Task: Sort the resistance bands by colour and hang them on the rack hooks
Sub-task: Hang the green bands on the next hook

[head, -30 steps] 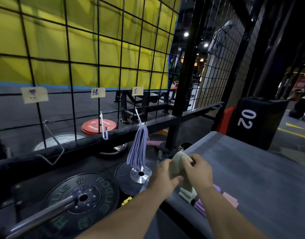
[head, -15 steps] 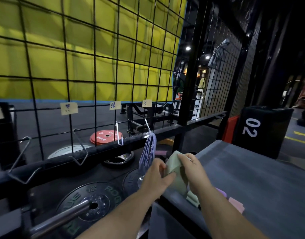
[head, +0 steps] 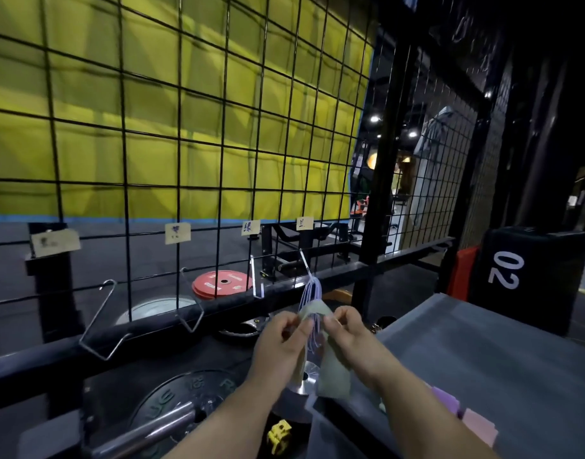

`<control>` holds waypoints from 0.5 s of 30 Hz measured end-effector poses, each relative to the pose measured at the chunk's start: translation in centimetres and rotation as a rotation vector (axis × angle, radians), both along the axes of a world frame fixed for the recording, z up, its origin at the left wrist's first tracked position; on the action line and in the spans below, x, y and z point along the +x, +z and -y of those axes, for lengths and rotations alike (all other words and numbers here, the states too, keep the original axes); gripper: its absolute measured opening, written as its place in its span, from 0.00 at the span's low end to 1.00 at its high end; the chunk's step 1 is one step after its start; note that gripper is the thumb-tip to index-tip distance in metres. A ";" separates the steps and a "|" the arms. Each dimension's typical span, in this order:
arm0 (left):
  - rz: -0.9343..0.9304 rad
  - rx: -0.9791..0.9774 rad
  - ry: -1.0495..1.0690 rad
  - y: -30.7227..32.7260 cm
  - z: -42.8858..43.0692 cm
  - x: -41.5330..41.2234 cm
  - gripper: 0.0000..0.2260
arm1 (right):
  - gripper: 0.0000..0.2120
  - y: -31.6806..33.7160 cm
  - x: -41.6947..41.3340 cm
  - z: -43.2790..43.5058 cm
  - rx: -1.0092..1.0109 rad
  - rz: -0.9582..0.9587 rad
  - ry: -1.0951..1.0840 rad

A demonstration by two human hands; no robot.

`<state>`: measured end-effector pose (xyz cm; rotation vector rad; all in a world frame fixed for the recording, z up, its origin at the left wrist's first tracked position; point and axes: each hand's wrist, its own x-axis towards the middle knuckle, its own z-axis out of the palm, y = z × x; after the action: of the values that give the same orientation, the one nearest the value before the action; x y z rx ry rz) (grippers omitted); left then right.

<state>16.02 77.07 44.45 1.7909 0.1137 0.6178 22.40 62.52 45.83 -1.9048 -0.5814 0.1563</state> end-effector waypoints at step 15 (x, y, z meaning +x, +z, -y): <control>0.302 -0.218 0.340 2.1 -4.4 -0.6 0.04 | 0.05 4.7 -0.2 -7.2 0.159 0.166 0.167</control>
<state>15.44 81.50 46.51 1.4593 0.2716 1.0706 22.17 69.74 50.54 -1.7246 -0.8413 0.0572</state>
